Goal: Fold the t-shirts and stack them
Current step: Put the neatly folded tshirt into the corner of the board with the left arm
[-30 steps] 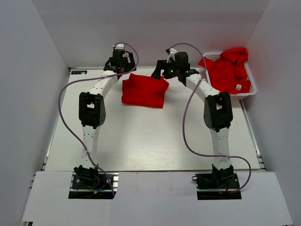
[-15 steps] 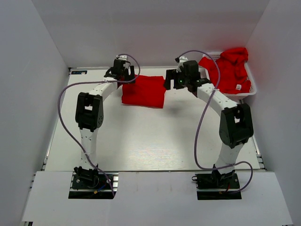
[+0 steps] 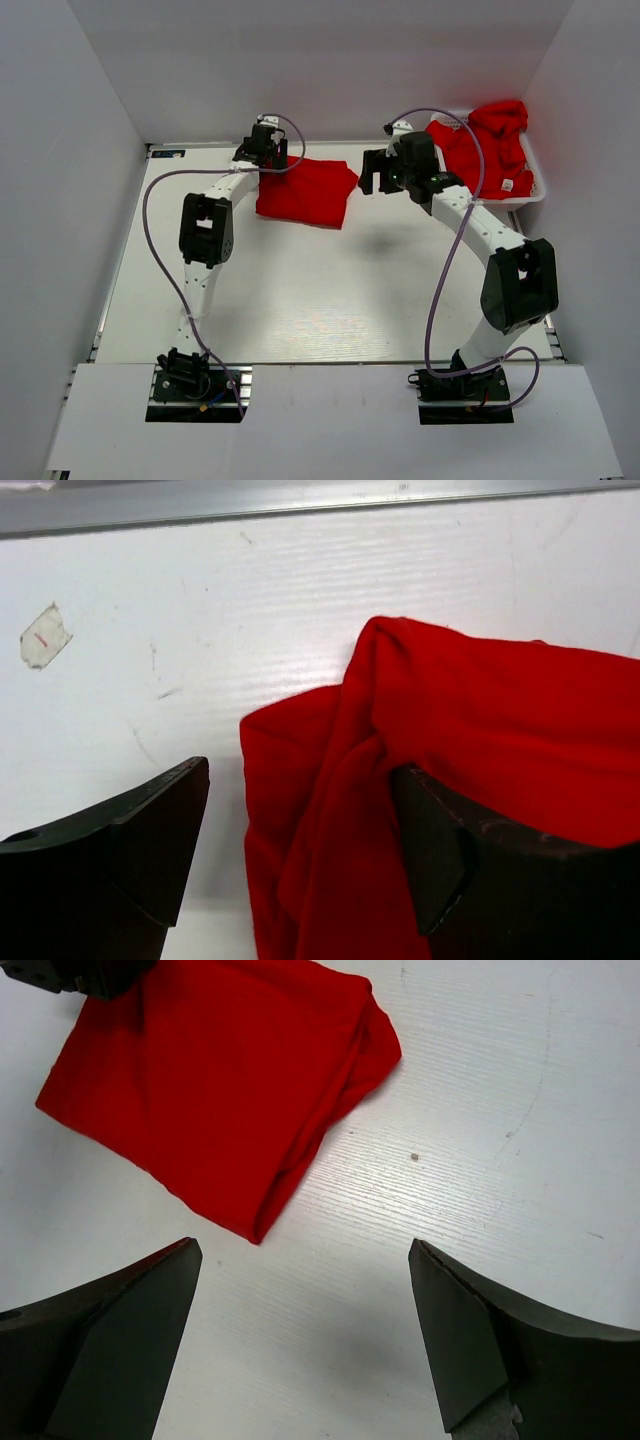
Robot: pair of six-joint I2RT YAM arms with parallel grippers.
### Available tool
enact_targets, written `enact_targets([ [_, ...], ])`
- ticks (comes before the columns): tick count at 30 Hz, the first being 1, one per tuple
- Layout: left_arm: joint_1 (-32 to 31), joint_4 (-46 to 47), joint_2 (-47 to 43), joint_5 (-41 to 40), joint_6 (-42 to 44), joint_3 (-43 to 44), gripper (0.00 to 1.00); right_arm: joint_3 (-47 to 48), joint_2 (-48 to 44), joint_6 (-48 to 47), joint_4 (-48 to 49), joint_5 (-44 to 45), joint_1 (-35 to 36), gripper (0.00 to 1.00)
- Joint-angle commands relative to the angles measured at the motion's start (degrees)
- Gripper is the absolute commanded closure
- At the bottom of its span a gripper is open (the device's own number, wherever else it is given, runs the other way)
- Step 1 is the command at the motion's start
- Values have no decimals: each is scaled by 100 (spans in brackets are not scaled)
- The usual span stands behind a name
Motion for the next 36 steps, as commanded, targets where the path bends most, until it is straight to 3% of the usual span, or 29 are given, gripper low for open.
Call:
enact_targets([
  [1, -11, -151, 317, -348, 13, 668, 16, 69, -97, -49, -110, 70, -27, 10],
  [4, -11, -537, 607, -410, -137, 1031, 24, 104, -106, -49, -172, 184, -27, 10],
  [9, -11, -231, 336, 117, -322, 164, 36, 43, -176, -84, -224, 509, -44, 10],
  [13, 120, -344, 151, 355, -760, -58, 64, -10, -229, -93, -233, 570, -18, 10],
  [20, 305, -98, -560, 267, -384, -621, 100, -124, -352, -102, -251, 580, -36, 10],
  [30, 1087, 104, -1124, 443, 477, -911, 100, -124, -317, -76, -295, 623, -27, 10],
  [36, 1702, -150, -895, 495, 531, -394, 100, 165, -98, -84, -531, 667, -18, 10],
])
